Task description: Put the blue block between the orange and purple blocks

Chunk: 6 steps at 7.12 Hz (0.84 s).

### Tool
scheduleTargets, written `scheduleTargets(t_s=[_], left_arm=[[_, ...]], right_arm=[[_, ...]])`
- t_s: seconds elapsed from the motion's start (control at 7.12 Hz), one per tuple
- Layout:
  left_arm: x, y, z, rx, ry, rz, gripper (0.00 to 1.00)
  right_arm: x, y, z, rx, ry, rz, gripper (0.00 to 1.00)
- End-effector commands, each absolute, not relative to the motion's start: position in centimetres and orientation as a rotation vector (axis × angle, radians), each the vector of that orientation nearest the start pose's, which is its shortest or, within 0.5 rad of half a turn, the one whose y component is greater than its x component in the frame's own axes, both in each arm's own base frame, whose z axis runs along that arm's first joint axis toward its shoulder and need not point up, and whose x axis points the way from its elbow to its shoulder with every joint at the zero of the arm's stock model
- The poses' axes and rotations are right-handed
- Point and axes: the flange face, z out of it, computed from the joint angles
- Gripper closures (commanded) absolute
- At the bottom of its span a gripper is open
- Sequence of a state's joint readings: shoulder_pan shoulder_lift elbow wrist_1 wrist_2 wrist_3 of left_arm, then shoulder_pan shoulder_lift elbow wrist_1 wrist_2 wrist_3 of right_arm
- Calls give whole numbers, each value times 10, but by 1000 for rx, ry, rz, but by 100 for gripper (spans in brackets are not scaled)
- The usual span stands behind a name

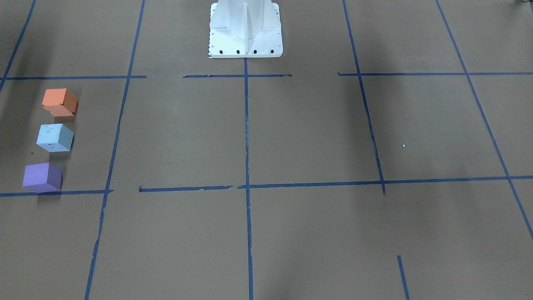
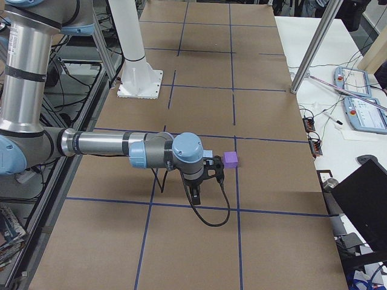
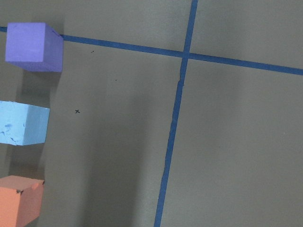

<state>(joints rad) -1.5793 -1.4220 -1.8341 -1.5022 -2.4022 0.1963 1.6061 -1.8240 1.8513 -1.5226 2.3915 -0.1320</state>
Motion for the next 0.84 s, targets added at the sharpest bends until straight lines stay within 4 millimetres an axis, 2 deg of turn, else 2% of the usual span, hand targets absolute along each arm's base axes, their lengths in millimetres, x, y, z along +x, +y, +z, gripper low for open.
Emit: scheduleTargets(t_s=[0.0,0.7], left_arm=[[-64,-428,599,131,824,197,0],[-64,-428,595,131,824,197,0]], right_arm=[[74,-388,623,141,-812,-123,0],[74,-390,622,143,-812,-125,0]])
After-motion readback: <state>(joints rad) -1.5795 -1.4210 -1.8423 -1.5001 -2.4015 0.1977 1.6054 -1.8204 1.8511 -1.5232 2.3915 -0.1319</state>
